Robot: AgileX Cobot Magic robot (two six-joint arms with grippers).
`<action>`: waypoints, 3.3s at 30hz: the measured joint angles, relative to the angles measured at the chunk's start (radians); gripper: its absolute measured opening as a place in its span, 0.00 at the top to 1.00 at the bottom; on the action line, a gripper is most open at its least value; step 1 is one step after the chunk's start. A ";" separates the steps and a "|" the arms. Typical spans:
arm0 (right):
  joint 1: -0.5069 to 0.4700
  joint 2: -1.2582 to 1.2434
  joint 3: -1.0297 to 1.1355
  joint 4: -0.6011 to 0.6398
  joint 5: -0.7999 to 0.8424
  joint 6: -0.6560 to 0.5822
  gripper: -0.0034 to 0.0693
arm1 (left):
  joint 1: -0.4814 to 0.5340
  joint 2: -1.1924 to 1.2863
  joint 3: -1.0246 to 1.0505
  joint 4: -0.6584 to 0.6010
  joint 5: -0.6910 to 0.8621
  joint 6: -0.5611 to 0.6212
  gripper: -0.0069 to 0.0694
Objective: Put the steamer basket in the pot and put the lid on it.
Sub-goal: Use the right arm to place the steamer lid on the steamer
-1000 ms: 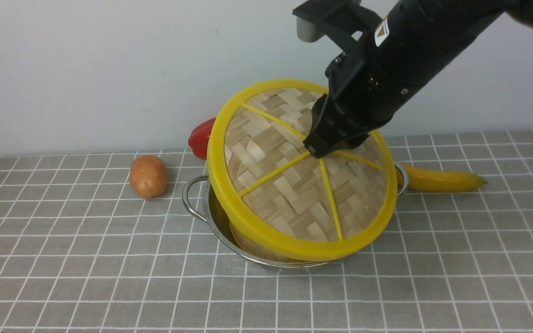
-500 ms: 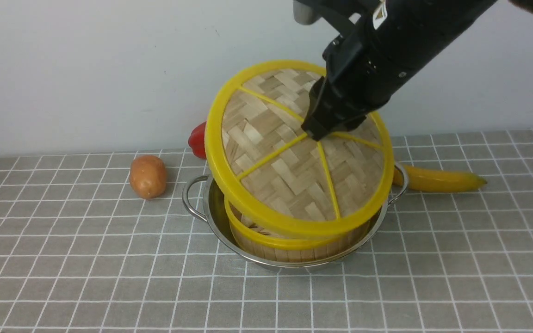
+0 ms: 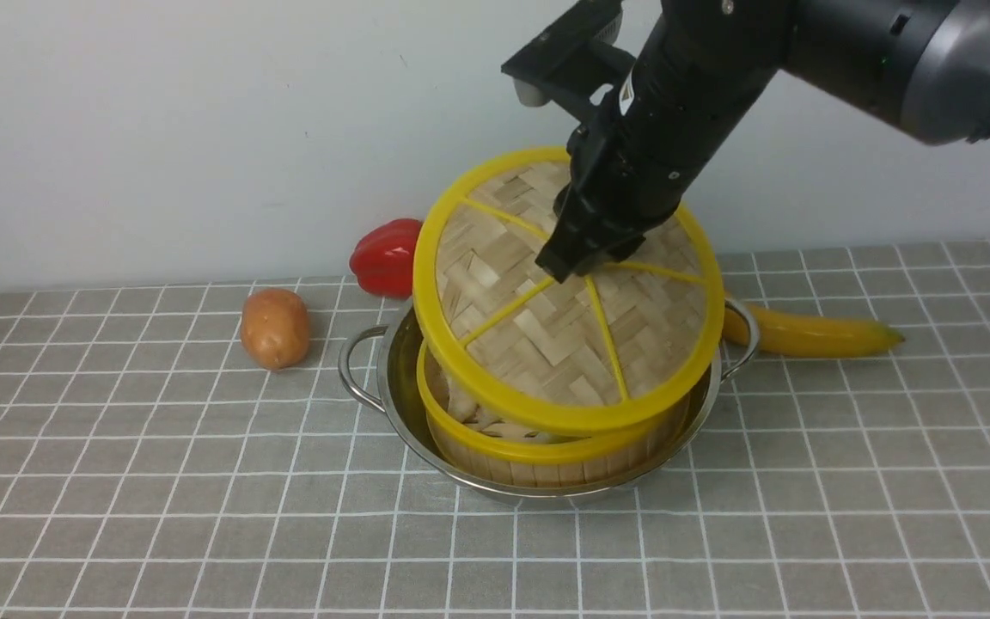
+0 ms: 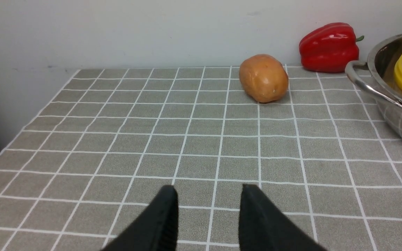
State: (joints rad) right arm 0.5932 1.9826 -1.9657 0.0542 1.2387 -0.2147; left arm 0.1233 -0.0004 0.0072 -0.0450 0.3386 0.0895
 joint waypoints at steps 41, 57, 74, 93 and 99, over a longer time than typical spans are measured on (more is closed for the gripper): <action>-0.014 -0.021 0.079 0.141 -0.002 0.077 0.75 | 0.000 0.000 0.000 0.000 0.000 0.000 0.59; -0.014 -0.092 0.002 0.213 -0.004 0.027 0.75 | 0.000 0.000 0.000 0.000 0.000 0.000 0.59; -0.014 -0.172 0.000 0.157 0.000 0.022 0.75 | 0.000 0.000 0.000 0.000 0.000 0.000 0.59; -0.014 -0.268 0.287 0.109 0.003 0.097 0.75 | 0.000 0.000 0.000 0.000 0.000 0.000 0.59; -0.014 -0.386 0.341 0.013 0.005 0.134 0.75 | 0.000 0.000 0.000 0.000 0.000 0.000 0.59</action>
State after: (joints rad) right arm 0.5790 1.5965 -1.6248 0.0676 1.2441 -0.0811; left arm 0.1233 -0.0004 0.0072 -0.0450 0.3386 0.0895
